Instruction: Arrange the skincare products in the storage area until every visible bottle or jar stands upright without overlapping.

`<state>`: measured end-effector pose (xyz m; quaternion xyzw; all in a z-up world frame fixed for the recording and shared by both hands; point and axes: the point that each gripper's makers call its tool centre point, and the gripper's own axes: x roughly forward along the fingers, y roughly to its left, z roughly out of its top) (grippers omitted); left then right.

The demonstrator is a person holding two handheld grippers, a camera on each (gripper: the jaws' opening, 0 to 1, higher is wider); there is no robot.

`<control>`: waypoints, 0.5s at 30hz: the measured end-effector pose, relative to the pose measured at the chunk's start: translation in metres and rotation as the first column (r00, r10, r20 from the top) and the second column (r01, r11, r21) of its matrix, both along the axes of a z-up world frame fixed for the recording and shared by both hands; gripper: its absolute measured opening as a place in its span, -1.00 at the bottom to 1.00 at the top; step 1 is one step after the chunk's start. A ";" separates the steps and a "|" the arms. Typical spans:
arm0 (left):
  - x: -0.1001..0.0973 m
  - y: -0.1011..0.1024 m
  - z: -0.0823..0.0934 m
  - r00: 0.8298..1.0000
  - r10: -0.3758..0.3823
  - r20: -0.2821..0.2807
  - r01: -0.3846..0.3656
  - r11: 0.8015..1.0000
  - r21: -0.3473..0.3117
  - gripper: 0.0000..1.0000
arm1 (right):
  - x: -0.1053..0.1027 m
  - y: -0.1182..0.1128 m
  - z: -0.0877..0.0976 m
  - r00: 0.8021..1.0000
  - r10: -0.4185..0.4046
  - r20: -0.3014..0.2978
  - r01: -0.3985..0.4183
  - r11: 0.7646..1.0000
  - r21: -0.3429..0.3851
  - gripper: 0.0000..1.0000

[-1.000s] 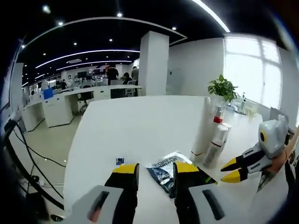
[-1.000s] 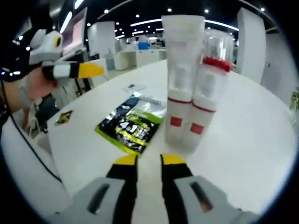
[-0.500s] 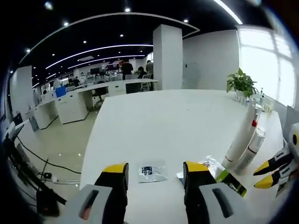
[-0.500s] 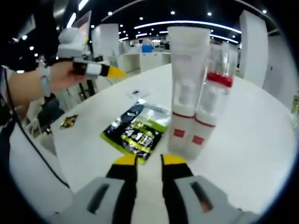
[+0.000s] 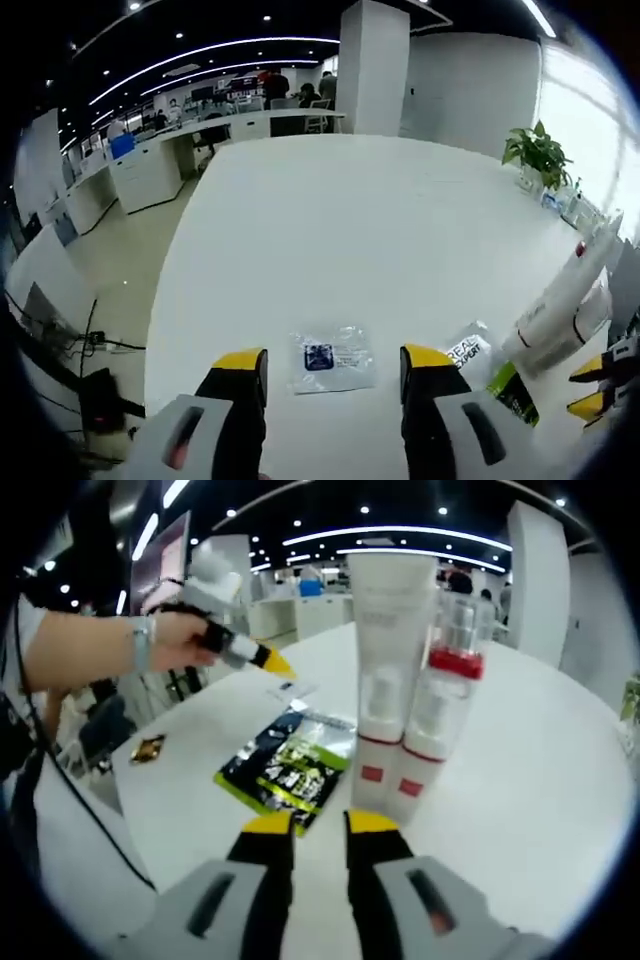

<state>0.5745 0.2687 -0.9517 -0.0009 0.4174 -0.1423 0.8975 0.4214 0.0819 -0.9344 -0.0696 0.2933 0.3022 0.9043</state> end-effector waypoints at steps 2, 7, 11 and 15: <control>0.002 -0.006 -0.007 0.999 -0.015 -0.049 0.015 1.000 0.005 0.12 | 0.000 -0.001 0.000 1.000 0.000 0.003 0.000 1.000 -0.007 -0.64; 0.009 -0.006 -0.022 0.991 -0.026 -0.131 0.038 0.995 0.094 0.09 | -0.001 -0.003 0.002 1.000 -0.004 0.007 0.004 1.000 -0.009 -0.65; 0.015 -0.003 -0.029 0.983 -0.009 -0.185 0.033 0.992 0.124 0.05 | -0.002 -0.005 0.003 1.000 -0.009 0.013 0.009 1.000 -0.010 -0.65; 0.020 0.004 -0.033 0.973 0.015 -0.229 0.020 0.988 0.153 0.00 | -0.003 -0.008 0.004 1.000 -0.016 0.013 0.016 1.000 -0.010 -0.65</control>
